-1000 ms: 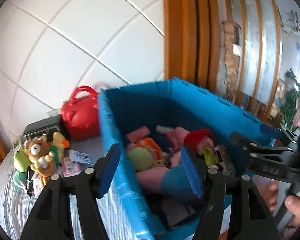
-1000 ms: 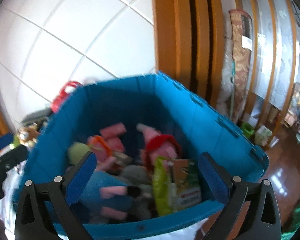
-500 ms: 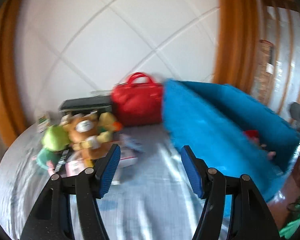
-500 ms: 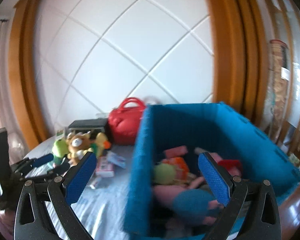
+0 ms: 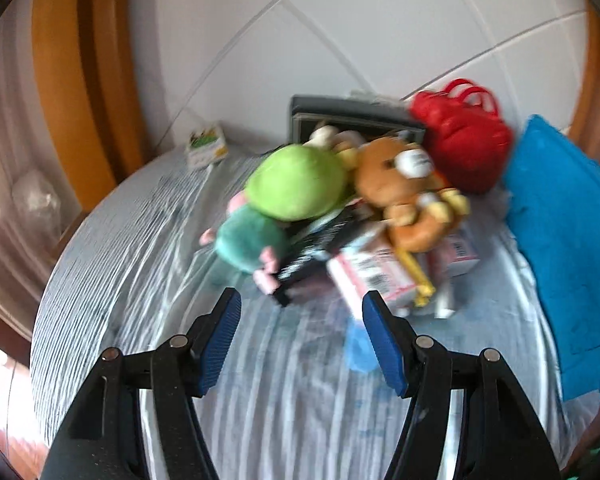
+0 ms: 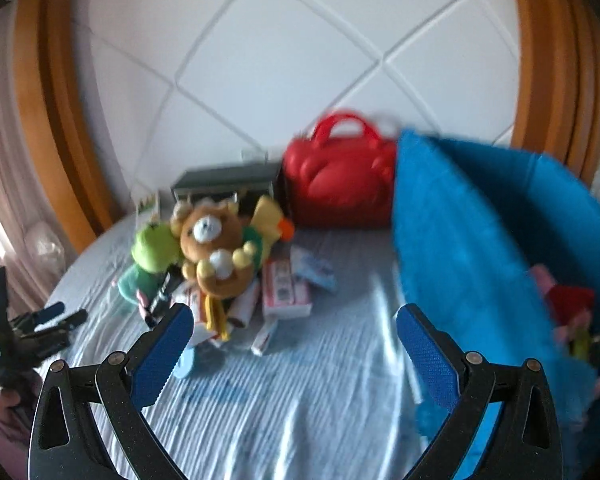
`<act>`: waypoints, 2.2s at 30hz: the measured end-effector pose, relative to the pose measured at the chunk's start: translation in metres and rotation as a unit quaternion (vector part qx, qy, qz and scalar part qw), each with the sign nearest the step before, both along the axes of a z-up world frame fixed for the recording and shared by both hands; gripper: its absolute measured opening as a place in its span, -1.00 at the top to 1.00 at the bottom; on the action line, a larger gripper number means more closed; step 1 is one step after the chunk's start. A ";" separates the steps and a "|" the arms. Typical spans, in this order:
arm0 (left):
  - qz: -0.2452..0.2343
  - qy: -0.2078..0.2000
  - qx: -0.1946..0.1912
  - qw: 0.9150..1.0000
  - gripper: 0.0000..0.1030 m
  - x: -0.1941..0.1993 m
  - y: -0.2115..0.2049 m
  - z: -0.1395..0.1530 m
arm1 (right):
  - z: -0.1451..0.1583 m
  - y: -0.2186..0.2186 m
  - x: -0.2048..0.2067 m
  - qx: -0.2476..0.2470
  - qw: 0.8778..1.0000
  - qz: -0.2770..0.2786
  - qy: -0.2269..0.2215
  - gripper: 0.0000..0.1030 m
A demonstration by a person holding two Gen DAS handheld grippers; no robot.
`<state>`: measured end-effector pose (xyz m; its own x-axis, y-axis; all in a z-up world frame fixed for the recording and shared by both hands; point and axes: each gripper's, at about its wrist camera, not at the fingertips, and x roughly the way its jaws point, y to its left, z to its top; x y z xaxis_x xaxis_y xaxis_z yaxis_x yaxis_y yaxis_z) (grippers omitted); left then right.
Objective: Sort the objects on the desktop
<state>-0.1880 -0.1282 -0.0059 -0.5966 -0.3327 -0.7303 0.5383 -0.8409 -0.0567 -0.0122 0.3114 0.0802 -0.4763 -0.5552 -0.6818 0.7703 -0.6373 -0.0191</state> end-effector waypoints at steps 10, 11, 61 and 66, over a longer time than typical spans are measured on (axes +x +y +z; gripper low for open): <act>-0.004 -0.041 -0.016 0.999 -0.21 -0.093 -0.099 -0.014 | -0.066 -0.127 -0.089 0.093 0.995 -0.012 -0.038 -1.00; -0.011 -0.039 -0.018 0.999 -0.21 -0.112 -0.104 -0.014 | -0.072 -0.141 -0.104 0.099 0.994 -0.022 -0.041 -1.00; -0.078 -0.097 0.056 0.991 -0.21 -0.002 -0.011 -0.061 | -0.117 -0.022 -0.051 0.059 0.990 -0.038 -0.123 -1.00; -0.116 -0.085 0.070 0.987 -0.21 -0.016 0.027 -0.061 | -0.131 -0.003 -0.046 0.067 0.988 -0.044 -0.134 -1.00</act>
<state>-0.2038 -0.1016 -0.0668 -0.5107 -0.0901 -0.8550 0.3431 -0.9332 -0.1066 -0.0577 0.3080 -0.0509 -0.3114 -0.4166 -0.8541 0.7015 -0.7071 0.0892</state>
